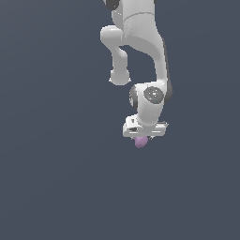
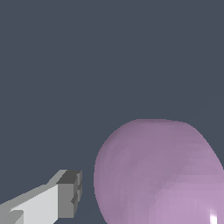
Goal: Pick up the object and move it to a goal position.
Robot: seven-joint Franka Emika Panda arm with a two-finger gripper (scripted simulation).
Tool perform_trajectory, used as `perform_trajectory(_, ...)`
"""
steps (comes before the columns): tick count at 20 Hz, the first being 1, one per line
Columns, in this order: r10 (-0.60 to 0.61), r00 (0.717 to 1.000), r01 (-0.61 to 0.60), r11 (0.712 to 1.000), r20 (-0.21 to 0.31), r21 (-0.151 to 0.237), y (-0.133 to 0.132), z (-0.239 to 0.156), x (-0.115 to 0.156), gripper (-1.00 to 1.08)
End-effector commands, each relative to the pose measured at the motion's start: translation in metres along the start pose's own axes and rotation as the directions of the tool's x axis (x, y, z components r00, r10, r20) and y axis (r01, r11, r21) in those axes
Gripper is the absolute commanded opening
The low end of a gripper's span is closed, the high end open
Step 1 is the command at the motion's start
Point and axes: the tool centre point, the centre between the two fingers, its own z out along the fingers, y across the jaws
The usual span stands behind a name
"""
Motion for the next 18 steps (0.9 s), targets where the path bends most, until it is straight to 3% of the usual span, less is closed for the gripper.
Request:
perform_trajectory(1, 0.000, 1.000, 0.000, 1.000, -0.002, 0.000, -0.0001, 0.0010, 0.0008, -1.00)
perform_trajectory(18, 0.000, 1.000, 0.000, 1.000, -0.003, 0.000, -0.0023, -0.0033, 0.0092, -1.00)
